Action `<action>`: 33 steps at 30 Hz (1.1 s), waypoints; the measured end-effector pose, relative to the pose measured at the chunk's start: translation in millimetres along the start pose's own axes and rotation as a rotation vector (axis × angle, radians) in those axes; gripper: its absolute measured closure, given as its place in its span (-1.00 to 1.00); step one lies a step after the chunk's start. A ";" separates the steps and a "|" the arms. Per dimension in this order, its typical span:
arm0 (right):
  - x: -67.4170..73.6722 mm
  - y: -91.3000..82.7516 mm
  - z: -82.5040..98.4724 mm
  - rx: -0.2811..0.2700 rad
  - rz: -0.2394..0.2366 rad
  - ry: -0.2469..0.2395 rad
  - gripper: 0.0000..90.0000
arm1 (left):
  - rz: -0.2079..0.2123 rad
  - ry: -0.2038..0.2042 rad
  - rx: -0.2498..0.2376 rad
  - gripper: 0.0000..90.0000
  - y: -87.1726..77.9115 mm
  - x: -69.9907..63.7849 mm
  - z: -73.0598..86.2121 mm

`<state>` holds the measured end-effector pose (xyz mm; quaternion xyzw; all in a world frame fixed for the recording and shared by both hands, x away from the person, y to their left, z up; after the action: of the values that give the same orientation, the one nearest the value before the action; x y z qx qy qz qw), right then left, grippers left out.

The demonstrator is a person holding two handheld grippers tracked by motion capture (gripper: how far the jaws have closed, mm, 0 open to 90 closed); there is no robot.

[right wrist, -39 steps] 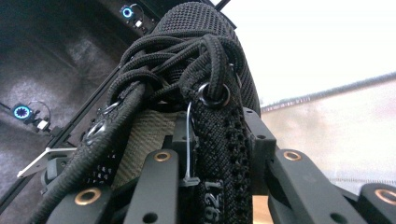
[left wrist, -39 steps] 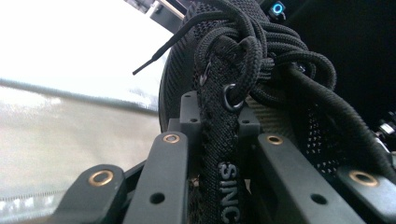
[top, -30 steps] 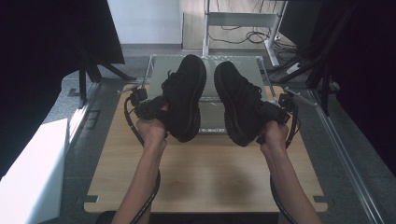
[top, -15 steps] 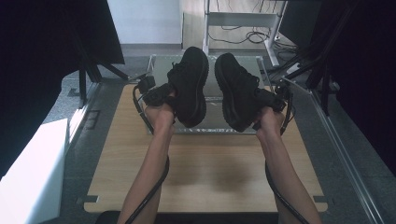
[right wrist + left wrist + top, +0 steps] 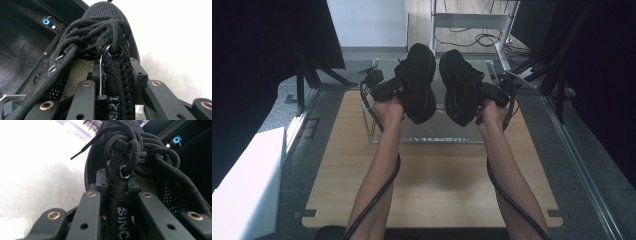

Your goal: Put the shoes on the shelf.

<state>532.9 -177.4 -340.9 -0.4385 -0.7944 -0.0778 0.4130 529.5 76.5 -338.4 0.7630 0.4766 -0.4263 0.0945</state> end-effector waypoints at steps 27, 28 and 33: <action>-6.1 47.9 -19.9 0.009 0.213 -0.169 0.54 | -0.183 0.059 0.062 0.66 38.6 3.0 -19.4; -4.8 48.2 -19.4 0.009 0.219 -0.188 0.53 | -0.200 0.089 0.064 0.66 39.6 1.2 -19.1; -2.8 49.0 -18.0 0.025 0.233 -0.207 0.40 | -0.190 0.102 0.080 0.60 43.3 0.1 -17.3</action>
<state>581.5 -158.4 -342.9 -0.5282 -0.7775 0.0260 0.3403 574.2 63.2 -339.1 0.7382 0.5335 -0.4129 -0.0013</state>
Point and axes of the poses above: each handheld gripper's, and its own axes: y roughly forward along the jaws, z roughly out of its underside, x roughly to its left, the point moved 8 cm from there along y, roughly forward along the jaws, and after that the axes turned 4 degrees about -y, right-handed, at the moved point
